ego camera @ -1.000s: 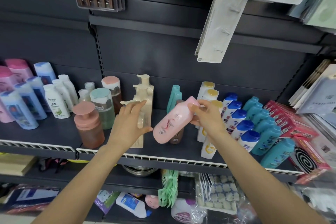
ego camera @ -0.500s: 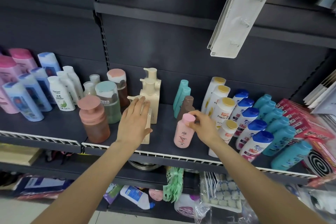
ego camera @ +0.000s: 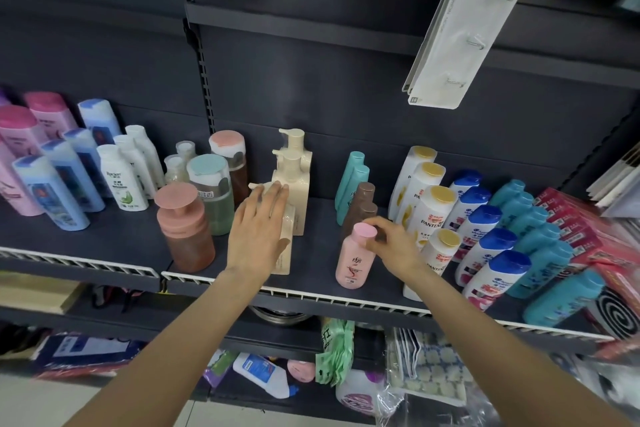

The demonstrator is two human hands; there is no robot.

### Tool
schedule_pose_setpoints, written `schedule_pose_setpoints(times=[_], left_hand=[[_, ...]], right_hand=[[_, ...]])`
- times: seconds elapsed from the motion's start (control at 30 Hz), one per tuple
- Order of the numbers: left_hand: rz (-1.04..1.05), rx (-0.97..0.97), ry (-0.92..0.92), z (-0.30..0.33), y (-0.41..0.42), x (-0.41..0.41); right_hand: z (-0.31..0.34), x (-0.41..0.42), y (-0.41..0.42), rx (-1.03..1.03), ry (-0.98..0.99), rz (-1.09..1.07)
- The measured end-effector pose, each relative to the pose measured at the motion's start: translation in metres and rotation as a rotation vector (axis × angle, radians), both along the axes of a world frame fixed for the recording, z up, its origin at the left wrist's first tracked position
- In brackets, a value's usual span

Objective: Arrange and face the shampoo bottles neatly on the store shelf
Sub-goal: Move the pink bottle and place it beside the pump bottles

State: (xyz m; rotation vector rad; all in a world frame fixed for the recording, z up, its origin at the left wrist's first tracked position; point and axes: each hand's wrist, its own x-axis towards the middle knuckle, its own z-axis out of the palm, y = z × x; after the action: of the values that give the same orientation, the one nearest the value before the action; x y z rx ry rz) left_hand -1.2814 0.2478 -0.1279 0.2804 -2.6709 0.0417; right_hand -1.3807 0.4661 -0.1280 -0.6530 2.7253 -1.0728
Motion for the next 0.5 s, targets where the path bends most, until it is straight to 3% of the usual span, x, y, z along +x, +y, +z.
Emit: schedule_pose_setpoints(times=[0.2, 0.5], left_hand=[[-0.002, 0.013, -0.005, 0.001, 0.002, 0.001], [0.003, 0.048, -0.024, 0.007, 0.004, 0.001]], right_hand=[[0.003, -0.001, -0.002, 0.086, 0.051, -0.008], [0.014, 0.0, -0.002, 0.02, -0.041, -0.028]])
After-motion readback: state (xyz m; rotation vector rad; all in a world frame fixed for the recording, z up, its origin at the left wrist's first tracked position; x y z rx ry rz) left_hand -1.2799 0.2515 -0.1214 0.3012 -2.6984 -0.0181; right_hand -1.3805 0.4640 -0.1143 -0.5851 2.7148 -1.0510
